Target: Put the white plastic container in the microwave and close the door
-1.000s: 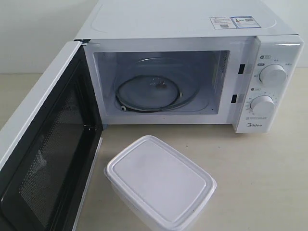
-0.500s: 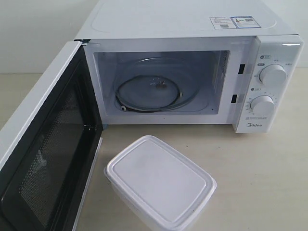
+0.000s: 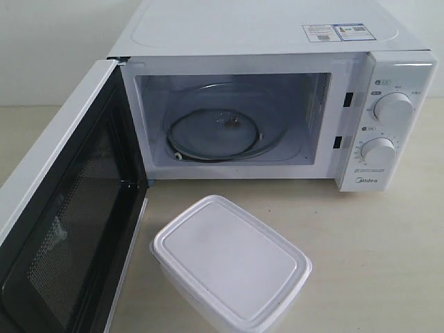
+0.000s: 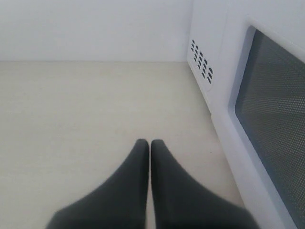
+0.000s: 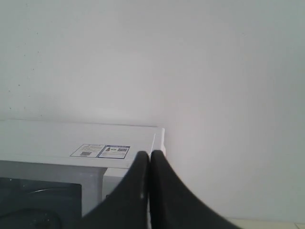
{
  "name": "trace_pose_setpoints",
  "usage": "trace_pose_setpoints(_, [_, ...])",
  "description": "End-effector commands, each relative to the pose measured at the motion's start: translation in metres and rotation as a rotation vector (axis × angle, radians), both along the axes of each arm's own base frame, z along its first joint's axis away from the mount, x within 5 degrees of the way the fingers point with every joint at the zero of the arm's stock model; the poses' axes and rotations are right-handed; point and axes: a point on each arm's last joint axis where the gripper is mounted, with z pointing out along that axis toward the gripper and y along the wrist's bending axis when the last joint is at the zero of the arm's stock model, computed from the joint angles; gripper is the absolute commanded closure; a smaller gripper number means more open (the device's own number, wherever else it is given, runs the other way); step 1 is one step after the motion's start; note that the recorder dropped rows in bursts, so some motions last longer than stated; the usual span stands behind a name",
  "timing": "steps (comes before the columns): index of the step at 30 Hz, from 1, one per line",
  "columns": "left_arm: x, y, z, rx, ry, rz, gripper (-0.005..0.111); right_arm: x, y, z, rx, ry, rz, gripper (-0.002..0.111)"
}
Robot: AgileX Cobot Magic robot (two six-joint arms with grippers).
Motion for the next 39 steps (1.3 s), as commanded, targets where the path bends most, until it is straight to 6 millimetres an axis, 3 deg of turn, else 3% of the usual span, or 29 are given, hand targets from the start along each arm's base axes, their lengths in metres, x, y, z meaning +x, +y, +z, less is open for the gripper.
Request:
trace_pose_setpoints(1, [0.000,0.000,0.001,-0.002,-0.011,0.001,0.103,0.000,0.000,0.005,-0.004,-0.031,-0.006,0.108])
trace_pose_setpoints(13, [0.000,0.000,0.001,-0.002,-0.011,0.001,0.103,0.002,0.000,0.009,0.022,-0.079,0.003,0.108])
trace_pose_setpoints(19, [0.000,0.000,0.001,-0.002,-0.011,0.001,0.103,0.027,-0.001,0.003,0.042,-0.037,0.012,0.108])
trace_pose_setpoints(23, [-0.001,0.000,0.000,-0.003,-0.005,0.000,0.103,0.047,0.003,-0.004,-0.037,-0.002,0.040,0.108])
trace_pose_setpoints(32, [0.000,0.001,0.005,0.033,-0.056,0.004,0.103,0.087,0.026,-0.044,-0.116,0.174,0.307,0.108])
trace_pose_setpoints(39, [0.001,0.001,0.006,0.034,-0.069,0.005,0.103,0.092,0.034,-0.093,-0.104,0.305,0.411,0.108])
